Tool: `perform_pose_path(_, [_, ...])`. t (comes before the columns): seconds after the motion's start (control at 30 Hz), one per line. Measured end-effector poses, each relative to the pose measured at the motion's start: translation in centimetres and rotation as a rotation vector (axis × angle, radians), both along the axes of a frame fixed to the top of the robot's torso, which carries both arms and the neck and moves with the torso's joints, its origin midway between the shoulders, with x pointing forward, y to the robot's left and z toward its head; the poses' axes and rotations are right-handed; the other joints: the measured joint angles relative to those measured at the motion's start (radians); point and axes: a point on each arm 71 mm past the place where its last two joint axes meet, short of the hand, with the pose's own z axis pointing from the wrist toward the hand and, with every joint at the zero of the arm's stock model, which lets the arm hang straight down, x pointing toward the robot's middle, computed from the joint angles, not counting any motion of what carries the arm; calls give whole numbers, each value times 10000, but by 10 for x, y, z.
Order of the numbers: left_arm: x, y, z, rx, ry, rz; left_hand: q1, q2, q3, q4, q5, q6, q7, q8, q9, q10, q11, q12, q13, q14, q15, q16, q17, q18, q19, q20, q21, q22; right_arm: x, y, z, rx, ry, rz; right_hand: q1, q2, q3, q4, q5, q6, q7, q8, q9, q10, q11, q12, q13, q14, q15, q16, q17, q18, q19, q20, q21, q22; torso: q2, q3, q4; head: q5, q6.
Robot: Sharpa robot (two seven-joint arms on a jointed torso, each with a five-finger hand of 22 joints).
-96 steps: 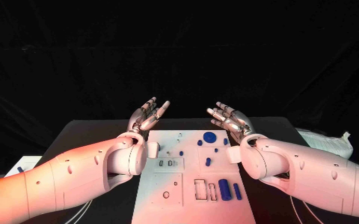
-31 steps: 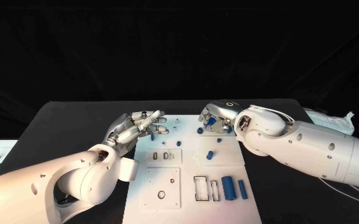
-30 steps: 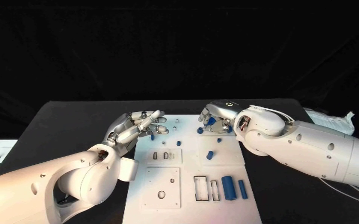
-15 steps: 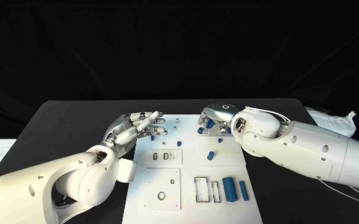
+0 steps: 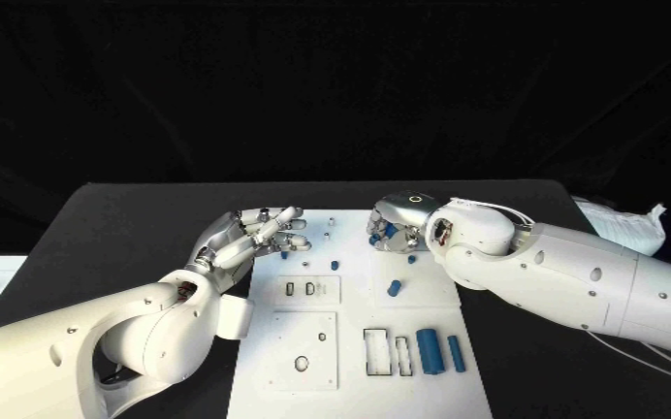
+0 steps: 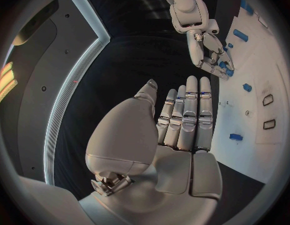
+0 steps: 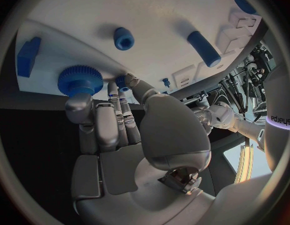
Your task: Assemble the parts on the task board
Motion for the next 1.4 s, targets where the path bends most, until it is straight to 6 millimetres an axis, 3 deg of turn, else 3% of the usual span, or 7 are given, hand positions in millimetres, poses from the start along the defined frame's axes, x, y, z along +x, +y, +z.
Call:
perform_pose_path(0.13, [0, 0, 0, 8, -1, 1, 93, 92, 61, -114, 0, 0, 0, -58, 0, 0, 0, -83, 0, 9, 9, -65, 47, 0, 0, 0, -41, -13, 0, 1, 0, -25, -4, 19, 46, 46, 96, 96, -15, 282, -48, 80, 33, 294, -63, 3, 27, -39, -38, 113, 137, -156, 61, -54, 163, 213, 23, -4, 0, -1, -2])
perform_pose_path(0.4, [2, 2, 1, 40, -4, 28, 226, 147, 150, -204, 0, 0, 0, -131, 1, 0, 0, -162, 0, 9, 9, -129, 105, 0, 0, 0, -41, -29, -1, 2, 2, -76, -110, 91, 213, 212, 318, 229, -140, 559, -146, 142, 110, 593, -162, 77, 58, -38, -111, 305, 363, -159, 179, -107, 411, 609, 60, -11, 12, -12, -2])
perform_pose_path(0.57, [3, 2, 1, 61, 24, 34, 251, 142, 168, -278, 0, -4, 3, -153, 1, -37, 37, -191, -10, 46, 46, -162, 138, 1, 0, 0, -41, -33, -3, 4, 3, 41, -277, 173, 267, 264, 479, 305, -334, 671, -84, 136, 118, 695, -191, 75, 31, -2, -147, 362, 426, -158, 252, -108, 537, 766, 80, -11, 21, -4, 12])
perform_pose_path(0.93, [4, 3, 0, 103, 78, 60, 316, 158, 207, -316, 0, -37, 35, -194, 1, -37, 37, -224, -9, 46, 46, -201, 154, 0, 0, 0, -41, -41, -7, 10, 15, 867, -1049, 201, 440, 171, 738, 335, -526, 684, -92, 102, 126, 768, -197, -6, 31, -38, -183, 409, 459, -158, 252, -108, 647, 905, 120, -29, 40, 47, 109])
perform_pose_path(1.4, [5, 3, 0, 120, 117, 49, 354, 197, 251, -360, 0, -37, 35, -194, 2, -38, 37, -293, -8, 46, 46, -201, 167, -1, 0, 0, -41, -40, 7, 38, 20, 1539, -1531, 85, 440, 171, 839, 359, -579, 681, -94, 15, 132, 711, -139, -40, -20, -38, -182, 449, 474, -157, 287, -71, 685, 948, 167, -38, 68, 73, 179])
